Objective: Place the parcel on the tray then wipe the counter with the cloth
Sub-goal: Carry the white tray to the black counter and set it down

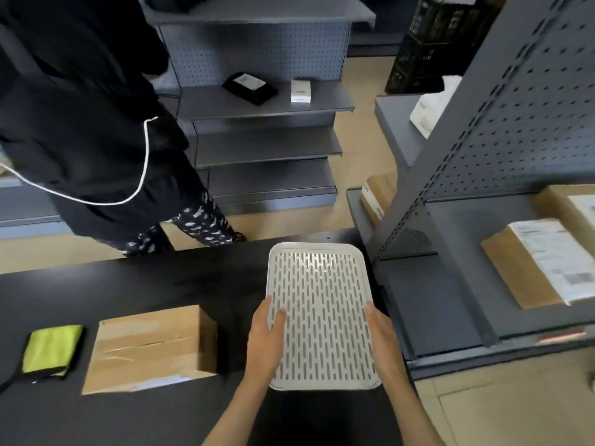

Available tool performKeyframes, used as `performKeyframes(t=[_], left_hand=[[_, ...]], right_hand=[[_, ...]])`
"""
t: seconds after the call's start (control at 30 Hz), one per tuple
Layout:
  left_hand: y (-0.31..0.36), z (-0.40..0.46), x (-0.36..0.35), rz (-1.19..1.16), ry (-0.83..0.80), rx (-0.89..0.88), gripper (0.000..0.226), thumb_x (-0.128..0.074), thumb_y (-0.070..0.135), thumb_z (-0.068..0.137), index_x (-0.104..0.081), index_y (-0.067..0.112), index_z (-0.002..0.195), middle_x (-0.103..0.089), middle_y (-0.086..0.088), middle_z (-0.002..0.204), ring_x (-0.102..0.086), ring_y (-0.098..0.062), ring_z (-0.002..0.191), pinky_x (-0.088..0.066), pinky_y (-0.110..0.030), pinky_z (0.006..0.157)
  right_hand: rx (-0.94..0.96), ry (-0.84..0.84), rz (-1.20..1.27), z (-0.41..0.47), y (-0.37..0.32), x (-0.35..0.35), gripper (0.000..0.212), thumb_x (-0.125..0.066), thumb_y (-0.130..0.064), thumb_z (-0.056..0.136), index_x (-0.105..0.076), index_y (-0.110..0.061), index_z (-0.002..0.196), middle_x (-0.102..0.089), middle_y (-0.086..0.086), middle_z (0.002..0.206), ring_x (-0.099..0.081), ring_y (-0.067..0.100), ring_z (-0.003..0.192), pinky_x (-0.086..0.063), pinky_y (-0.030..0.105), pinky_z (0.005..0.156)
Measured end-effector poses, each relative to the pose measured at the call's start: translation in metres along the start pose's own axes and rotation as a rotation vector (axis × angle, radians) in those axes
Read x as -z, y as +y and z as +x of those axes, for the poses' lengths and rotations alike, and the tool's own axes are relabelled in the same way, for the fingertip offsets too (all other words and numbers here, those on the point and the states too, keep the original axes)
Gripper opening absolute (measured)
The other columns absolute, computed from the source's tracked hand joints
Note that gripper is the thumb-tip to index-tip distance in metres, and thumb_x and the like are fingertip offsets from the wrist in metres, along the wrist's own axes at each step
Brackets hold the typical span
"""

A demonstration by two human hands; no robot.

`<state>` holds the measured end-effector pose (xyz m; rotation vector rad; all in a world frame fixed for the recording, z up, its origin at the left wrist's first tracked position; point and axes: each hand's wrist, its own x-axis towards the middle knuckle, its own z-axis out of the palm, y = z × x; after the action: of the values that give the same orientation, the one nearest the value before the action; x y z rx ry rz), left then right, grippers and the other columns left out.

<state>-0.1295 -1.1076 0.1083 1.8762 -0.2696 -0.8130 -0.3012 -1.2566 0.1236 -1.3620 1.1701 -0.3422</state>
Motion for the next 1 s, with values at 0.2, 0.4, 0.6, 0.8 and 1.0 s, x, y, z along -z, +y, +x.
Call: performKeyframes(t=[0.2, 0.4, 0.6, 0.8, 1.0], left_hand=[[-0.013, 0.007, -0.059, -0.024, -0.01, 0.11, 0.036, -0.046, 0.05, 0.102, -0.048, 0.041, 0.136, -0.055, 0.015, 0.134, -0.06, -0.006, 0.111, -0.046, -0.035, 0.094], [-0.02, 0.011, -0.088, -0.003, 0.002, 0.149, 0.046, -0.051, 0.04, 0.102, -0.043, 0.033, 0.147, -0.05, 0.015, 0.133, -0.057, 0.0, 0.107, -0.045, -0.029, 0.091], [-0.039, 0.024, -0.106, 0.042, -0.032, 0.141, 0.05, -0.057, 0.033, 0.098, -0.041, 0.037, 0.145, -0.054, 0.012, 0.137, -0.059, -0.009, 0.118, -0.049, -0.036, 0.097], [-0.052, 0.039, -0.118, 0.094, -0.104, 0.145, 0.061, -0.062, 0.043, 0.09, -0.04, 0.038, 0.147, -0.054, 0.015, 0.141, -0.056, -0.007, 0.126, -0.047, -0.04, 0.106], [-0.056, 0.047, -0.124, 0.102, -0.182, 0.209, 0.059, -0.072, 0.035, 0.084, -0.047, 0.039, 0.138, -0.06, 0.013, 0.133, -0.061, -0.006, 0.119, -0.052, -0.043, 0.104]], right_hand=[[-0.061, 0.023, -0.066, 0.034, 0.036, 0.04, 0.049, -0.041, -0.064, 0.104, -0.072, -0.026, 0.109, -0.077, -0.003, 0.106, -0.074, 0.016, 0.098, -0.058, 0.051, 0.097], [-0.132, -0.001, -0.078, 0.067, 0.056, 0.055, 0.063, -0.042, -0.084, 0.089, -0.067, -0.038, 0.126, -0.071, -0.005, 0.123, -0.069, 0.012, 0.11, -0.055, 0.043, 0.102], [-0.12, -0.021, -0.137, 0.095, 0.078, 0.062, 0.059, -0.041, -0.078, 0.094, -0.064, -0.038, 0.13, -0.066, -0.007, 0.132, -0.066, 0.009, 0.116, -0.054, 0.036, 0.102], [-0.173, -0.001, -0.153, 0.109, 0.089, 0.071, 0.058, -0.046, -0.056, 0.105, -0.047, -0.028, 0.155, -0.048, 0.0, 0.157, -0.047, 0.019, 0.142, -0.037, 0.041, 0.12], [-0.214, -0.041, -0.167, 0.117, 0.094, 0.074, 0.067, -0.046, -0.062, 0.102, -0.041, -0.025, 0.159, -0.04, -0.001, 0.165, -0.039, 0.021, 0.151, -0.032, 0.04, 0.123]])
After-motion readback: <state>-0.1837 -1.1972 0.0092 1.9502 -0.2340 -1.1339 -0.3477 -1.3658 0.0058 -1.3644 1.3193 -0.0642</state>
